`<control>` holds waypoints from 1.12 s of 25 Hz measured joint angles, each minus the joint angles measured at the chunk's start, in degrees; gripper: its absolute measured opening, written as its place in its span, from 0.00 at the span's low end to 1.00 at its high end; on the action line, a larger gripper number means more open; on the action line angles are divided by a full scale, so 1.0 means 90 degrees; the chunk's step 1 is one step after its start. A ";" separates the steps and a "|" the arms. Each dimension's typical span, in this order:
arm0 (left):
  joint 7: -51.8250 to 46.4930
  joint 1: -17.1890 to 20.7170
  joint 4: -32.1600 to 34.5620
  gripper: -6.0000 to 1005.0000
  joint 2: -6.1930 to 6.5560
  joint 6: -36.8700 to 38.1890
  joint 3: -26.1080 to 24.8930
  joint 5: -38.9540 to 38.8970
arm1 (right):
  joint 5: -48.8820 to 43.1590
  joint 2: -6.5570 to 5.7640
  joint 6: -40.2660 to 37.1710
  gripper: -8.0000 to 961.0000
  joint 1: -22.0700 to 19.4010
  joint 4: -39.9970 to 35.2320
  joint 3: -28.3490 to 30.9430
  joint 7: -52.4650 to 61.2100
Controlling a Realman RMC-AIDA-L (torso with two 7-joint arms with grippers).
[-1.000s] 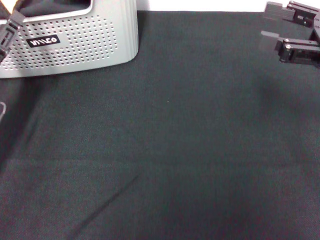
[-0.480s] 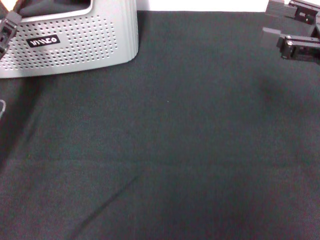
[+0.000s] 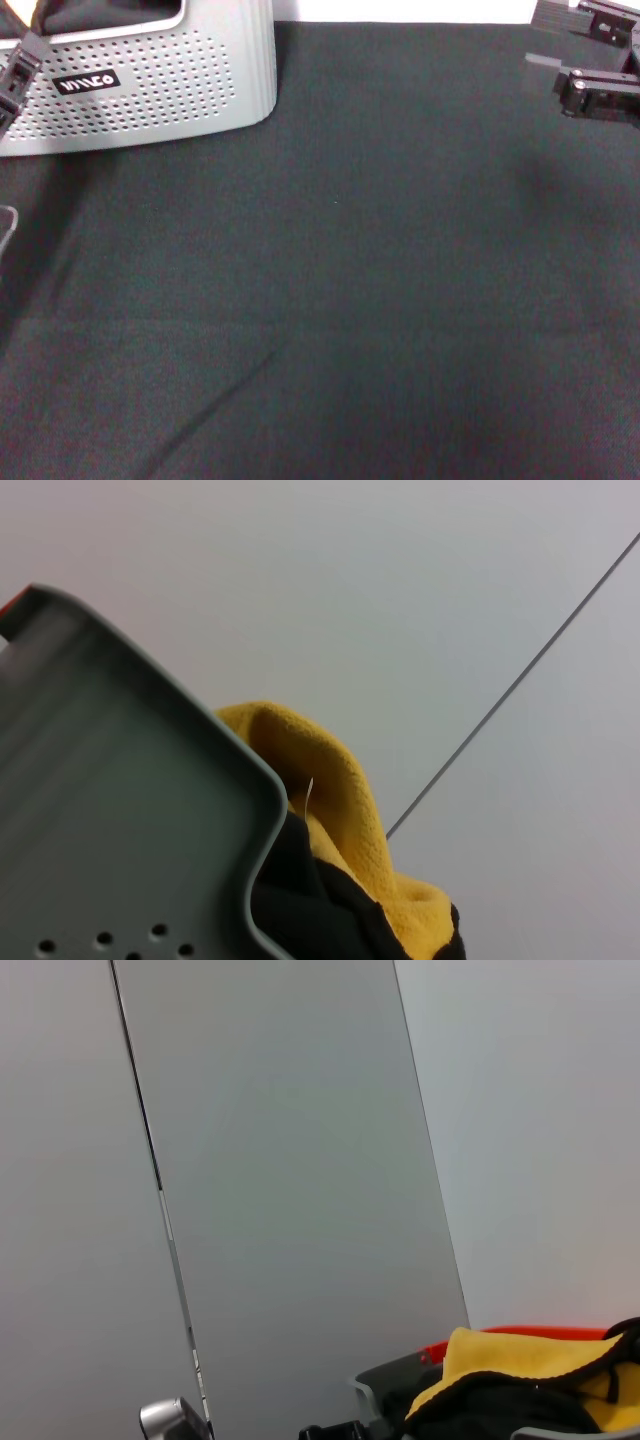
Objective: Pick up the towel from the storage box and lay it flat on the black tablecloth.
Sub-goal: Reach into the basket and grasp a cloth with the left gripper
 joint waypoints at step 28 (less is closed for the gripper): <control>-0.0532 -0.0151 -0.0081 0.09 -0.0003 -0.0219 -0.0047 -0.0384 | 0.0000 0.0002 0.0001 0.91 -0.0048 0.0003 0.0008 0.0000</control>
